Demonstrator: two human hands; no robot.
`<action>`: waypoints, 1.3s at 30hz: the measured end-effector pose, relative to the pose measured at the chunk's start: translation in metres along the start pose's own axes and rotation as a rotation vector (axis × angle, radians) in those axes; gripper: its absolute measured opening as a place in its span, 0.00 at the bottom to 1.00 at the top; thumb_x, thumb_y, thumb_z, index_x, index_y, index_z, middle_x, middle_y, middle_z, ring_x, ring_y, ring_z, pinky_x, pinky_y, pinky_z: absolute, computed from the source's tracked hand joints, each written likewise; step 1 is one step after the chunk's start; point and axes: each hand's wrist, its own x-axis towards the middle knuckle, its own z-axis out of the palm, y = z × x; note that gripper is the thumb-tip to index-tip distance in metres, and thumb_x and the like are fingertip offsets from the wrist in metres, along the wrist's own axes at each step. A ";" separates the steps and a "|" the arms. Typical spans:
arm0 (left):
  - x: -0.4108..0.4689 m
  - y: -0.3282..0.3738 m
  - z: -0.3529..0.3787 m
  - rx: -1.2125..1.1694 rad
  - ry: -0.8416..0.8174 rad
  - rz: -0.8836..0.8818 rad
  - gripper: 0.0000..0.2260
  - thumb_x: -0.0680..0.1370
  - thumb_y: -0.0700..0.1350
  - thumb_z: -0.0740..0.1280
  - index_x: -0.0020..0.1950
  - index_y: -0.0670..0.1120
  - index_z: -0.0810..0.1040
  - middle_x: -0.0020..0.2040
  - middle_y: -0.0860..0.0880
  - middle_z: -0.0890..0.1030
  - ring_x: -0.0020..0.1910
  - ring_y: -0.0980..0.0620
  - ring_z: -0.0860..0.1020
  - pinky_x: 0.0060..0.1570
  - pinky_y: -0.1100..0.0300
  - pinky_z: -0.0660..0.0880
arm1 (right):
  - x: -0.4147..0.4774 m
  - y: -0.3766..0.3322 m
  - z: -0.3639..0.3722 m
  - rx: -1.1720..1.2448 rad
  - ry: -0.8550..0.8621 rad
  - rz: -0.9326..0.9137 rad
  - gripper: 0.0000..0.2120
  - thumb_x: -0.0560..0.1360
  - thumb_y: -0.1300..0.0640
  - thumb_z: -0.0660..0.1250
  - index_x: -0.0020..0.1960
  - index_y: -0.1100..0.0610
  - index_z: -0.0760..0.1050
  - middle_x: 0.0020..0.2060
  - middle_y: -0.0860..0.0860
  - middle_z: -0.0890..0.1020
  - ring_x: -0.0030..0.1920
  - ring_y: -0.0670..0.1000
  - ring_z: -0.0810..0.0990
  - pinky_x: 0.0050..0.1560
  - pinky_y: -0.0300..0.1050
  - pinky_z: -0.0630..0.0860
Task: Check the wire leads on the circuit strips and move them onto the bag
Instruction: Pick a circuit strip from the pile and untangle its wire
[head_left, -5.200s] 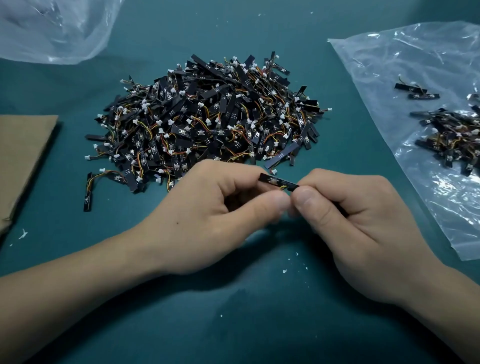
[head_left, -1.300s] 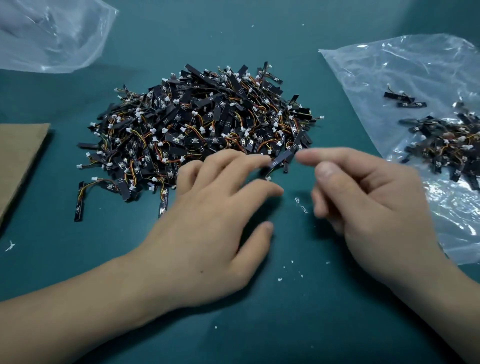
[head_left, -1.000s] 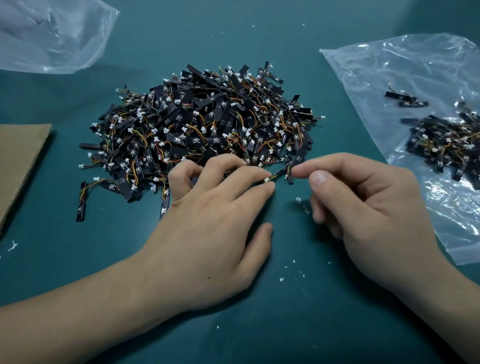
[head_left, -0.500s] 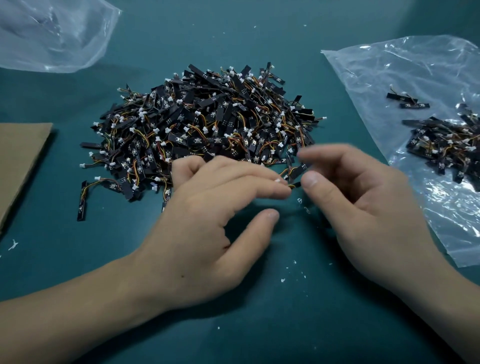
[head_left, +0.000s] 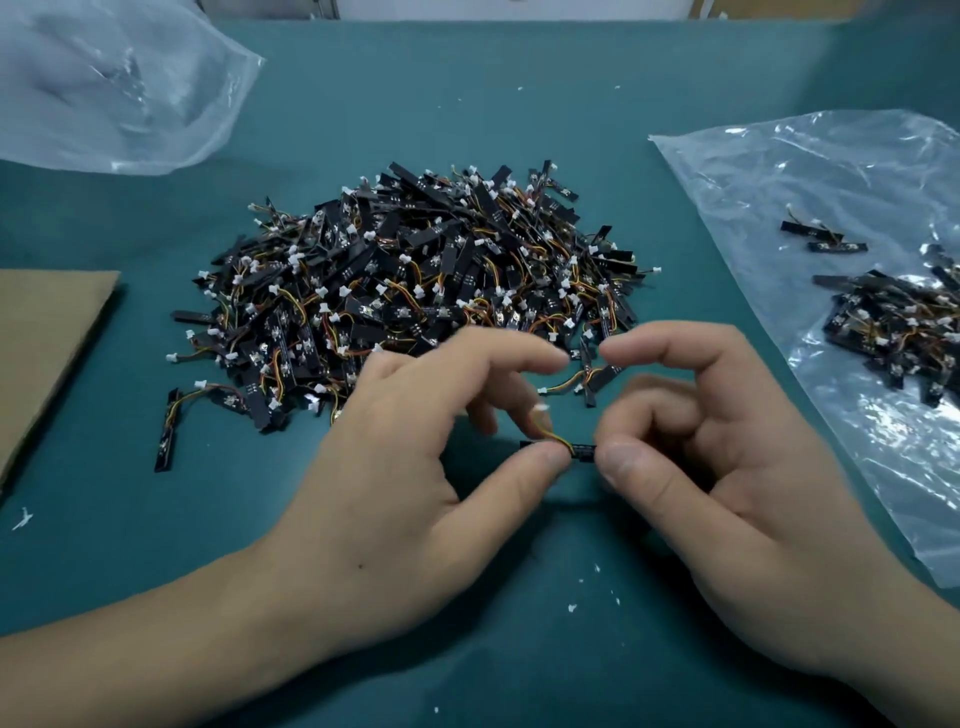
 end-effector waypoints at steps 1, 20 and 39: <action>0.000 -0.003 0.002 -0.055 0.045 -0.034 0.22 0.76 0.60 0.71 0.67 0.57 0.71 0.54 0.57 0.81 0.49 0.54 0.78 0.50 0.48 0.69 | 0.001 0.000 0.000 0.016 -0.003 0.003 0.18 0.80 0.53 0.65 0.68 0.42 0.69 0.38 0.49 0.78 0.34 0.46 0.72 0.37 0.35 0.70; 0.000 0.024 -0.015 0.159 -0.178 0.002 0.11 0.79 0.49 0.64 0.37 0.50 0.76 0.30 0.61 0.65 0.32 0.64 0.64 0.41 0.56 0.68 | 0.002 -0.011 0.005 -0.023 0.074 0.041 0.07 0.77 0.50 0.68 0.54 0.43 0.74 0.41 0.49 0.82 0.37 0.52 0.78 0.36 0.51 0.75; 0.004 0.028 -0.016 0.144 -0.296 -0.070 0.14 0.77 0.51 0.61 0.38 0.47 0.81 0.31 0.54 0.77 0.31 0.55 0.68 0.43 0.50 0.71 | 0.008 -0.014 0.001 -0.348 -0.126 0.020 0.10 0.81 0.50 0.62 0.42 0.49 0.75 0.32 0.41 0.74 0.32 0.44 0.73 0.34 0.33 0.67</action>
